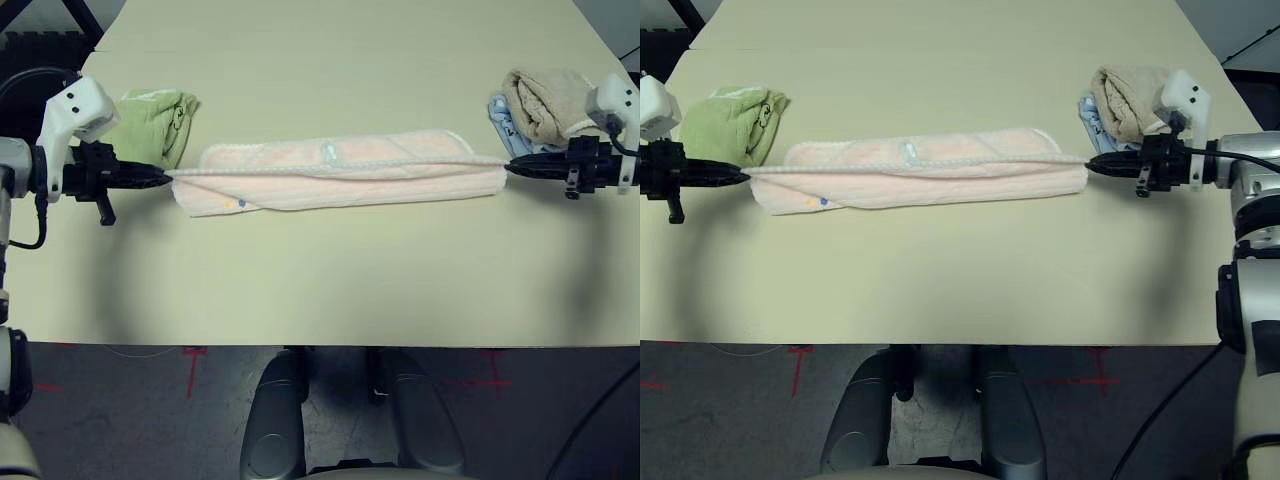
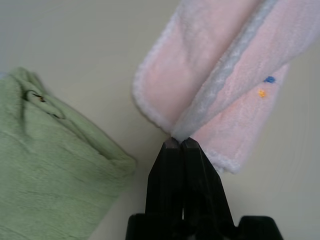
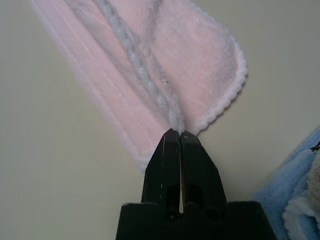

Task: Fold the towel and set it aside.

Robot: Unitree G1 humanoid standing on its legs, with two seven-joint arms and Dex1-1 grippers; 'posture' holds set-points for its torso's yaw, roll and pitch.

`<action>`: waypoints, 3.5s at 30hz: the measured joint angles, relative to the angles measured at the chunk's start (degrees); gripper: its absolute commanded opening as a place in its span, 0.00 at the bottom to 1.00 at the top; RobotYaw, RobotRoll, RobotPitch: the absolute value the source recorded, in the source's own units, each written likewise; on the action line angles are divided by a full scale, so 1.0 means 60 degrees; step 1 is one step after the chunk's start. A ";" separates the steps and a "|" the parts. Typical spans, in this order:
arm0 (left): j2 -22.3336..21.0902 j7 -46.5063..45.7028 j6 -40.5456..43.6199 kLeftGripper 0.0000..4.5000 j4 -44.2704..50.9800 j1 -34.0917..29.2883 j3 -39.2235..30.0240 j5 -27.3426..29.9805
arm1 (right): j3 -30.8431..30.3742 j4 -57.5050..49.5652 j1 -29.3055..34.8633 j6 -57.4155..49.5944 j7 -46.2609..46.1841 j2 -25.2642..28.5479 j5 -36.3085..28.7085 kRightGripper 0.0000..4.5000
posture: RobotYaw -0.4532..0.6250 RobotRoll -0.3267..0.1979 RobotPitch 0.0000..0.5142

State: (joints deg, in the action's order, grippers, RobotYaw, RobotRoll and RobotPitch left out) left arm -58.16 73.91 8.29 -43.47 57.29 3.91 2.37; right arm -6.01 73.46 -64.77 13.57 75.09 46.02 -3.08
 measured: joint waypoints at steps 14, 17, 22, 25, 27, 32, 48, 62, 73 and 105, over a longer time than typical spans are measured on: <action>0.0482 -0.0506 -0.0930 0.01 -0.1574 0.0860 0.0318 -0.0956 | 0.0383 0.0128 -0.0368 0.0523 -0.3227 -0.0983 0.1056 0.00 | 0.40 0.62 0.49; 0.0487 -0.0626 -0.0959 0.01 -0.1584 0.0860 0.0310 -0.1016 | 0.0383 0.0128 -0.0416 0.0557 -0.3449 -0.1063 0.1192 0.00 | 0.40 0.62 0.49; 0.0651 -0.0997 -0.1040 0.01 -0.1737 0.0868 0.0279 -0.1040 | 0.0373 0.0129 -0.0631 0.0566 -0.4152 -0.1193 0.1641 0.00 | 0.40 0.62 0.49; 0.0766 -0.1206 -0.1086 0.01 -0.1940 0.0894 0.0281 -0.1074 | 0.0367 0.0129 -0.0658 0.0556 -0.4416 -0.1280 0.1861 0.00 | 0.40 0.62 0.49; 0.0840 -0.1286 -0.1135 0.01 -0.1973 0.0937 0.0281 -0.1124 | 0.0364 0.0130 -0.0658 0.0545 -0.4572 -0.1309 0.1977 0.00 | 0.40 0.62 0.49; 0.0881 -0.1322 -0.1243 0.05 -0.2227 0.1061 0.0283 -0.1172 | 0.0364 0.0133 -0.0658 0.0472 -0.4705 -0.1382 0.2195 0.06 | 0.40 0.62 0.49; 0.0886 -0.1763 -0.1513 1.00 -0.2094 0.1192 -0.0374 -0.0951 | 0.2702 0.0191 -0.0662 -0.0212 -0.4109 -0.1790 0.0246 1.00 | 0.40 0.62 0.47; 0.1679 0.0178 0.2116 1.00 0.3143 -0.1640 -0.2255 0.3018 | 0.3732 0.0064 -0.0493 -0.2824 0.0621 -0.1889 -0.1369 1.00 | 0.40 0.62 0.48; 0.2236 0.0310 -0.1000 1.00 0.3058 -0.2706 -0.1921 0.2612 | 0.3593 -0.0983 0.0053 -0.3137 0.0716 -0.2529 -0.1413 1.00 | 0.39 0.62 0.48; 0.2198 0.0890 -0.1297 1.00 0.2536 -0.3231 -0.1708 0.2651 | 0.4141 -0.1451 0.1468 -0.9718 -0.0787 -0.0865 -0.2876 1.00 | 0.38 0.62 0.49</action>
State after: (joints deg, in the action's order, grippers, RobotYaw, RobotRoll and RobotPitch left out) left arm -44.98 79.25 0.50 -28.25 37.90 -6.35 18.28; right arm 18.83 64.75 -55.96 -44.73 70.37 40.83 -20.33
